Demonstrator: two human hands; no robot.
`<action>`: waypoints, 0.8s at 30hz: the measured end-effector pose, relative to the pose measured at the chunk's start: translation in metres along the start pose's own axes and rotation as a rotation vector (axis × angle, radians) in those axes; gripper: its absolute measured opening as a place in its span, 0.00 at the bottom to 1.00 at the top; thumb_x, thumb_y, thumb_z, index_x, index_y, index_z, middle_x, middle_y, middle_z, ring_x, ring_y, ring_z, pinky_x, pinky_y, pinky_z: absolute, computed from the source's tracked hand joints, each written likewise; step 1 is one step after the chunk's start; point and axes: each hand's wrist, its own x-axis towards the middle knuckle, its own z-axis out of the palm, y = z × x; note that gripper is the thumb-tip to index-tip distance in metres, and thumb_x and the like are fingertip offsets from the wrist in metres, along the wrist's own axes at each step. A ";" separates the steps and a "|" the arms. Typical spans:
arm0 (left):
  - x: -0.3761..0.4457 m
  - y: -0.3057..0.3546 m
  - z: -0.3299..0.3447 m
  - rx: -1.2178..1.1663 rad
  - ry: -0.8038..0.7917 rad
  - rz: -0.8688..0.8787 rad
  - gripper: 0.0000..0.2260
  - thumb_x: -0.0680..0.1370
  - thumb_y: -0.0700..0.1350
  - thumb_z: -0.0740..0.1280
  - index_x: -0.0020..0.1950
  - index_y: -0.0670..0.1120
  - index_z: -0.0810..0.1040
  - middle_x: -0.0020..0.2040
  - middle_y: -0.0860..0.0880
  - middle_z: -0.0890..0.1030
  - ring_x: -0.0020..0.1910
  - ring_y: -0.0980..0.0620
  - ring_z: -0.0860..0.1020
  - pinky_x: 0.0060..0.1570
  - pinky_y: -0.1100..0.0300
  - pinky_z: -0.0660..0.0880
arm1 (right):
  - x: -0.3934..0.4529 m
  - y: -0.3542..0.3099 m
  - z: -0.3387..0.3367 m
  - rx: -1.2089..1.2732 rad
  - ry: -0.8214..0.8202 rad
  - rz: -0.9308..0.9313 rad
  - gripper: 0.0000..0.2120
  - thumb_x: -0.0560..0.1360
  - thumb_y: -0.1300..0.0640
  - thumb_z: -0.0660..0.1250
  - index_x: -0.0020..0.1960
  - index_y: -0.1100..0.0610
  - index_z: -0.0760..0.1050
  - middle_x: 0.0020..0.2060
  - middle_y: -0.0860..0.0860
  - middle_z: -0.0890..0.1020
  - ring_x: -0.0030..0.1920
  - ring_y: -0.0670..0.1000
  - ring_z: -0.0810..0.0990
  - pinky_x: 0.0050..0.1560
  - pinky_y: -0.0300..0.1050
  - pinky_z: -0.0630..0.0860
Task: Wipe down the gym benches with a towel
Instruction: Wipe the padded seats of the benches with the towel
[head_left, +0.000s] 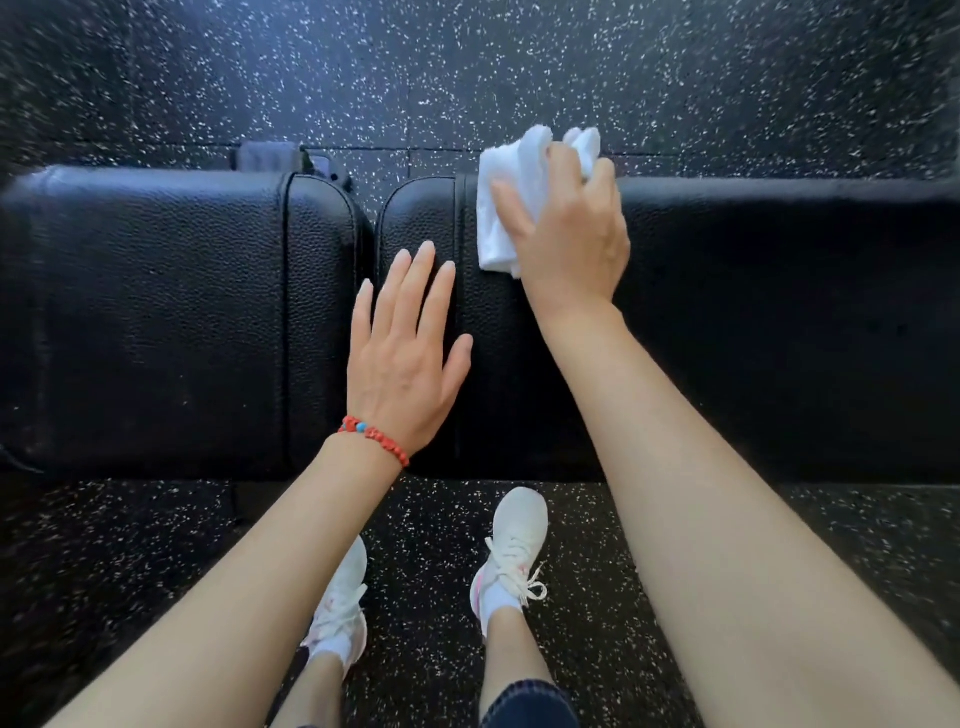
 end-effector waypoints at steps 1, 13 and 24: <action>0.002 0.001 0.002 -0.002 -0.003 -0.006 0.24 0.77 0.49 0.56 0.71 0.40 0.67 0.72 0.40 0.66 0.71 0.42 0.62 0.68 0.43 0.57 | -0.002 0.005 -0.002 0.014 0.038 -0.013 0.21 0.70 0.45 0.69 0.49 0.62 0.78 0.39 0.62 0.78 0.37 0.60 0.78 0.32 0.48 0.73; 0.001 0.008 0.009 0.037 0.004 -0.038 0.24 0.77 0.48 0.56 0.71 0.39 0.65 0.72 0.40 0.66 0.71 0.42 0.61 0.68 0.43 0.57 | -0.028 0.035 -0.029 0.003 0.021 0.017 0.18 0.67 0.47 0.67 0.47 0.61 0.78 0.37 0.62 0.76 0.34 0.60 0.76 0.28 0.44 0.70; -0.005 0.009 0.005 0.019 -0.025 0.055 0.24 0.78 0.48 0.57 0.71 0.39 0.65 0.72 0.39 0.65 0.71 0.40 0.62 0.67 0.41 0.60 | -0.054 0.100 -0.067 -0.036 0.068 0.261 0.23 0.71 0.44 0.64 0.55 0.61 0.75 0.45 0.65 0.76 0.42 0.63 0.76 0.37 0.46 0.67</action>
